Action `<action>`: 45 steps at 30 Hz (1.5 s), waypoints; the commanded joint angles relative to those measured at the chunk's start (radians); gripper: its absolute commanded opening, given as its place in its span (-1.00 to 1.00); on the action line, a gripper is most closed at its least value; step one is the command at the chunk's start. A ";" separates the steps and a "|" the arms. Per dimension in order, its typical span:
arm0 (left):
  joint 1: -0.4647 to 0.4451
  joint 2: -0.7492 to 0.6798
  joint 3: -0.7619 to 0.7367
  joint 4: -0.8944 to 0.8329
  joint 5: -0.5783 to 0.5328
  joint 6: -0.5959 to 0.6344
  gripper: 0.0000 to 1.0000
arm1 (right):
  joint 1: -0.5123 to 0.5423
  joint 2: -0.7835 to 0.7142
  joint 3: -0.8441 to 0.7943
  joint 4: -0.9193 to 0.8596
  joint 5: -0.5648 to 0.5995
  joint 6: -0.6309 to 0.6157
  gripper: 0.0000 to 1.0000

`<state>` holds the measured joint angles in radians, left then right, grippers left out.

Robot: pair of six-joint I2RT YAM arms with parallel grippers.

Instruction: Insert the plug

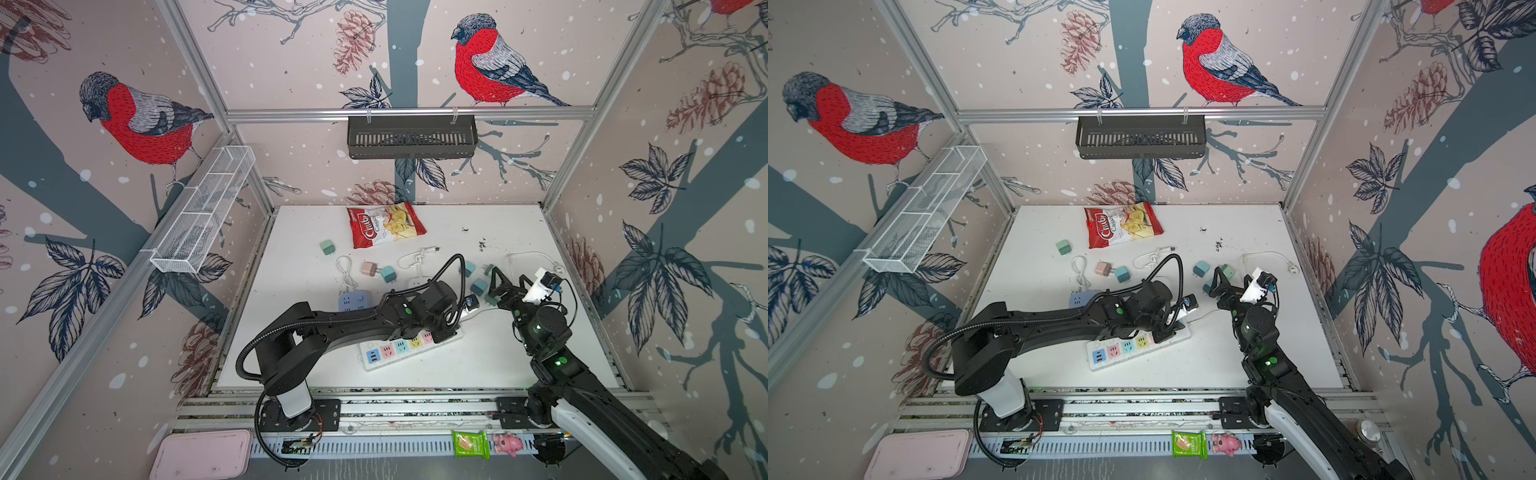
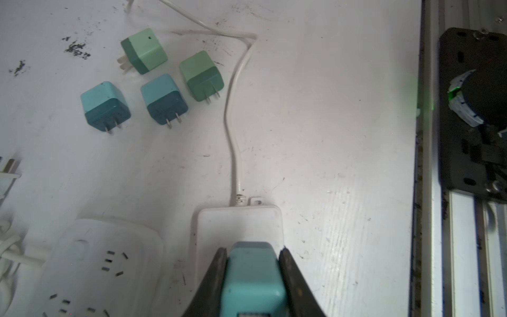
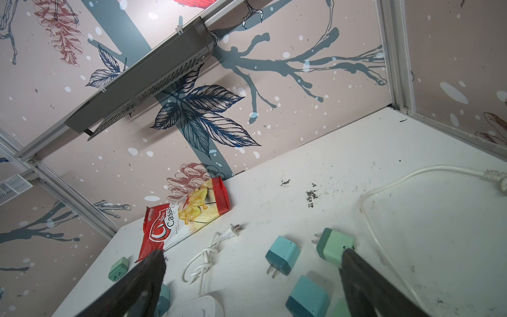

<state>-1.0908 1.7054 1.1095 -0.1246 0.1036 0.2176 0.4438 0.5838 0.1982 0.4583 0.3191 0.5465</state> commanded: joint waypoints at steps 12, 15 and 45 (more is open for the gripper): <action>0.000 0.061 0.041 -0.096 -0.023 -0.018 -1.00 | -0.030 0.019 -0.016 0.037 0.026 0.041 0.99; 0.002 0.065 0.038 -0.090 -0.033 -0.030 -1.00 | -0.036 0.018 -0.017 0.036 0.020 0.048 1.00; 0.009 0.058 0.038 -0.107 -0.037 -0.058 -1.00 | -0.062 0.020 -0.018 0.024 0.002 0.063 0.99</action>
<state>-1.0801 1.7653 1.1416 -0.2134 0.0563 0.1627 0.3843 0.6033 0.1791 0.4713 0.3264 0.6014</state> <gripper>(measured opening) 0.297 0.997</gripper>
